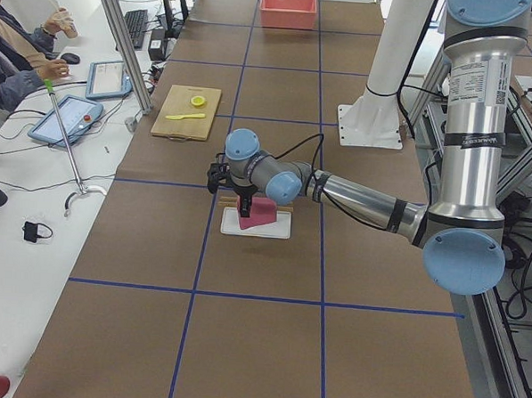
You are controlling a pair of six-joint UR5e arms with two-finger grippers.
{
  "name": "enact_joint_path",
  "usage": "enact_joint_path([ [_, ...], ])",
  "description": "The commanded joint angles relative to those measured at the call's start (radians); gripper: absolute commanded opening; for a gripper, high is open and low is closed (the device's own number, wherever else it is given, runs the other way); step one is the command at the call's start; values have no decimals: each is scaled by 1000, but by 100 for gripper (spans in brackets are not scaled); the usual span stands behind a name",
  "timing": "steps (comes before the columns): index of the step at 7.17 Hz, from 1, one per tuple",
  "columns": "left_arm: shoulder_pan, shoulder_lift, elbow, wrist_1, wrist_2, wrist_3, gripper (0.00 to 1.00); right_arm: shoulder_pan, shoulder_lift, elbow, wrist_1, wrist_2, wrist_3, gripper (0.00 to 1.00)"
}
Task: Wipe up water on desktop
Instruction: 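Reach the left gripper to the pink cloth on the white tray and grasp it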
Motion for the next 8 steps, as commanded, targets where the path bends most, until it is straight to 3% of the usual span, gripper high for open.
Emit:
enact_joint_path([
  [1, 14, -14, 14, 0, -1, 0, 74, 0, 1, -3, 0, -1, -1, 100],
  [4, 24, -26, 25, -2, -1, 1, 58, 0, -1, -3, 0, -1, -1, 100],
  [5, 24, -26, 25, -2, -1, 1, 43, 0, -2, -3, -2, -1, -1, 100],
  [6, 23, -26, 24, -2, -1, 0, 23, 0, -2, -1, 0, -1, -1, 100],
  [7, 23, -26, 22, -2, -1, 0, 12, 0, -2, -1, -2, -1, -1, 100],
  [8, 23, -26, 22, -2, -1, 1, 11, 0, -10, 3, -2, -1, -1, 100],
])
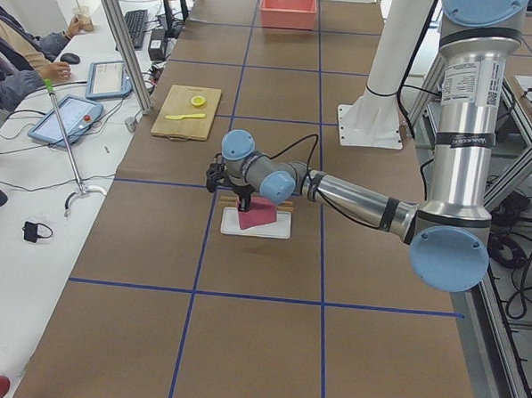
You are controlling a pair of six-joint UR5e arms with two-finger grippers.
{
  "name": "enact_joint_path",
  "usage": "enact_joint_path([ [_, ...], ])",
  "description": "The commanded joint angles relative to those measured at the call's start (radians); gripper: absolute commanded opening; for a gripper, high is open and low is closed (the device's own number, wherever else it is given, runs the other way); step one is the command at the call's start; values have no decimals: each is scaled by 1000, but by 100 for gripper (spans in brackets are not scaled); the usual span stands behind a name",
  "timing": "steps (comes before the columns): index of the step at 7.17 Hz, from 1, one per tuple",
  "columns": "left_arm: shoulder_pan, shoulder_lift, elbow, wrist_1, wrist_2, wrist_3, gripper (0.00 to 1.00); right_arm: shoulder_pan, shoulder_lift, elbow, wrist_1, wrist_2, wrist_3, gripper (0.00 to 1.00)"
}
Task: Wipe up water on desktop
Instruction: 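Reach the left gripper to the pink cloth on the white tray and grasp it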
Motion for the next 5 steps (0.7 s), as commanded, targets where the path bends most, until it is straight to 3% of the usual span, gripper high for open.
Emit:
enact_joint_path([
  [1, 0, 1, -2, 0, 0, 1, 2, 0, -7, 4, 0, 0, -2, 100],
  [5, -9, 1, -89, 12, -44, 0, 0, 2, -4, 23, 1, 0, 8, 100],
])
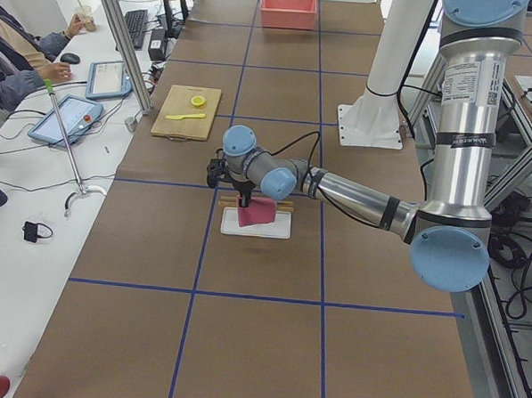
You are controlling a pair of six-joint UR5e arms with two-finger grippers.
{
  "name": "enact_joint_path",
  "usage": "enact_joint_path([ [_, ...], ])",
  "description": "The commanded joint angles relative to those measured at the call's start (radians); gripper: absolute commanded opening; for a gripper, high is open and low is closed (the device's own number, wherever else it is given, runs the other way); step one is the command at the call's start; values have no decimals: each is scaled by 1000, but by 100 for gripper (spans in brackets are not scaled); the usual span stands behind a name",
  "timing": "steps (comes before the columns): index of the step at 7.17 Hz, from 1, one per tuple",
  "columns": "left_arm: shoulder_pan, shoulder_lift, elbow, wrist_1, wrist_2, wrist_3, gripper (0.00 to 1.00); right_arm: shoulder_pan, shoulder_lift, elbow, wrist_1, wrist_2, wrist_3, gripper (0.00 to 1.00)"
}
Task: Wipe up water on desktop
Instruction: 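Reach the left gripper to the pink cloth on the white tray and grasp it, then lift the pink cloth with the left gripper toward the cutting board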
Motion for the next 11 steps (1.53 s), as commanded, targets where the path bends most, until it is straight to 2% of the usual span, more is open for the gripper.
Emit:
enact_joint_path([
  [1, -13, -3, -75, 8, -80, -3, 0, -1, 5, 35, -1, 3, 12, 100],
  [3, -10, -130, -78, 9, -93, -134, 0, -4, 16, 83, -1, 24, 28, 100],
  [5, 29, -346, -71, 59, -93, -368, 0, -36, 21, 161, 0, 92, 59, 100],
  [6, 101, -482, -51, 121, -82, -490, 0, -81, 37, 222, 0, 97, 109, 100],
  [9, 201, -721, 58, 126, 11, -739, 0, -225, 174, 322, 2, 97, 315, 100],
  [10, 262, -825, 117, 124, 89, -856, 0, -291, 245, 354, 12, 65, 361, 100],
  [11, 327, -921, 185, 124, 175, -943, 0, -373, 296, 374, 67, 26, 527, 100],
])
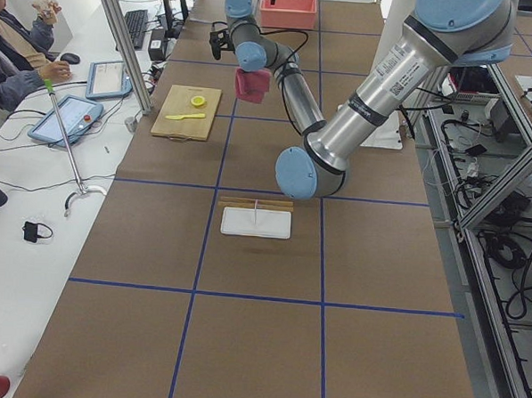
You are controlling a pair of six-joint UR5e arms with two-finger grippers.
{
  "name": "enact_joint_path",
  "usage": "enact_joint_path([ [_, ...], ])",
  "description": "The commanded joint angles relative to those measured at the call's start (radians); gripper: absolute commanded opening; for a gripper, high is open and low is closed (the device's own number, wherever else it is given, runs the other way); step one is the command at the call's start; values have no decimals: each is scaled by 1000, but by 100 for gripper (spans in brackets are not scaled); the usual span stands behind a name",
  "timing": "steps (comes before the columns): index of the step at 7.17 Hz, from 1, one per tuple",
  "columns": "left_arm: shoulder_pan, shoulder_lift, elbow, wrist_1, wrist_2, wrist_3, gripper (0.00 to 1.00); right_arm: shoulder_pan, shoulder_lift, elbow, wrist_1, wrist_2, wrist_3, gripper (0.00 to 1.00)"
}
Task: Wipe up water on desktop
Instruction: 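Lift the pink cloth with the left gripper toward the cutting board, then grasp the pink cloth with the right gripper while the left gripper holds it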
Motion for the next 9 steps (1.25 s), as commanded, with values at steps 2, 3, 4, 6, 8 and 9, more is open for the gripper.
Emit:
enact_joint_path([
  [2, 109, -268, 205, -2, 127, -237, 0, -289, 115, 35, 276, -275, 380, 100],
  [3, 149, -299, 229, -8, 190, -276, 0, -338, 155, 36, 335, -351, 460, 100],
  [4, 160, -320, 256, -11, 211, -282, 0, -381, 199, 44, 342, -438, 470, 100],
  [6, 160, -327, 264, -14, 212, -287, 0, -464, 232, 78, 353, -584, 470, 100],
  [8, 160, -327, 267, -16, 212, -279, 0, -545, 215, 78, 415, -718, 493, 100],
  [9, 157, -325, 267, -19, 212, -276, 0, -553, 212, 82, 416, -727, 493, 100],
])
